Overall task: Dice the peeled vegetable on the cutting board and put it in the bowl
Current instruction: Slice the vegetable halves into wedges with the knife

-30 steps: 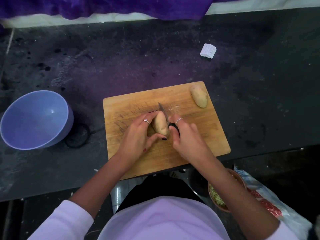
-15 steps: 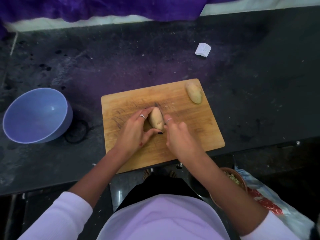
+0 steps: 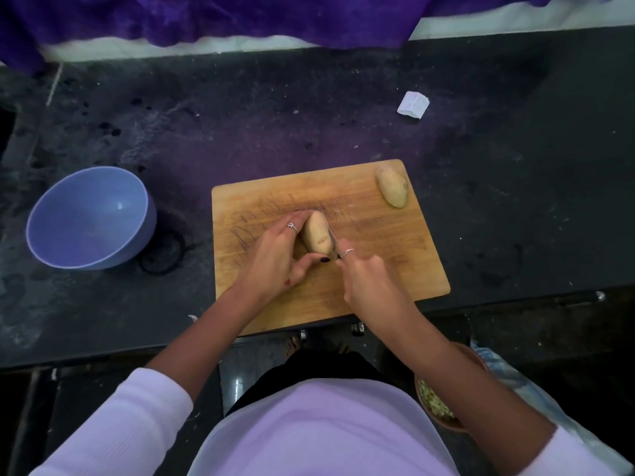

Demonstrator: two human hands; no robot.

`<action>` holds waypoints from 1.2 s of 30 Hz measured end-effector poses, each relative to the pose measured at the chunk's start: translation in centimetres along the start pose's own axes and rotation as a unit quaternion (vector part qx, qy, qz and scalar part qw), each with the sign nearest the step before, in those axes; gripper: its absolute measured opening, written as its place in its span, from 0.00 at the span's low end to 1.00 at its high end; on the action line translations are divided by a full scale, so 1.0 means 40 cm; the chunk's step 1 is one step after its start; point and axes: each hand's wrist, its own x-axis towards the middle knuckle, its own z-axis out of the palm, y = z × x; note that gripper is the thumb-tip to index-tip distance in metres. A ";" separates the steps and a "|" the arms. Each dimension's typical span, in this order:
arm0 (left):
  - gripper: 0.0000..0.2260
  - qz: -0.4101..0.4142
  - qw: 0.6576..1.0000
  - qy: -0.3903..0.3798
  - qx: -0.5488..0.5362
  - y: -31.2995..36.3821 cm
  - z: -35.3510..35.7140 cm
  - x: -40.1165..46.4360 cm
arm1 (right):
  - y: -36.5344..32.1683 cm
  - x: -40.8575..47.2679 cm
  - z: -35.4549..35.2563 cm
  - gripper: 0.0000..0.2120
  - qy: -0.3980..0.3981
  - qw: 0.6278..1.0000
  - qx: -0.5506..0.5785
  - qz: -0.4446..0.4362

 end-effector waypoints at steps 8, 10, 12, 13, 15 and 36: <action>0.32 -0.012 1.000 -0.007 0.004 0.004 -0.005 0.004 | 0.011 -0.001 0.024 0.22 0.013 1.000 0.011 -0.013; 0.32 -0.012 1.000 -0.002 0.002 0.006 -0.006 0.004 | 0.014 -0.041 0.029 0.25 0.001 1.000 0.001 -0.013; 0.31 -0.013 1.000 0.001 0.000 0.007 -0.003 0.002 | 0.019 -0.028 0.043 0.27 0.031 0.999 -0.026 -0.026; 0.31 -0.015 1.000 0.001 0.002 0.007 -0.001 0.000 | 0.014 -0.012 0.045 0.27 0.033 0.998 -0.030 -0.034; 0.31 -0.019 1.000 -0.001 0.008 0.007 -0.002 0.002 | 0.006 0.014 0.042 0.26 0.015 0.999 -0.009 -0.041; 0.33 -0.035 0.999 -0.006 0.006 0.004 0.004 -0.003 | 0.042 -0.057 0.043 0.27 0.026 0.997 -0.064 -0.035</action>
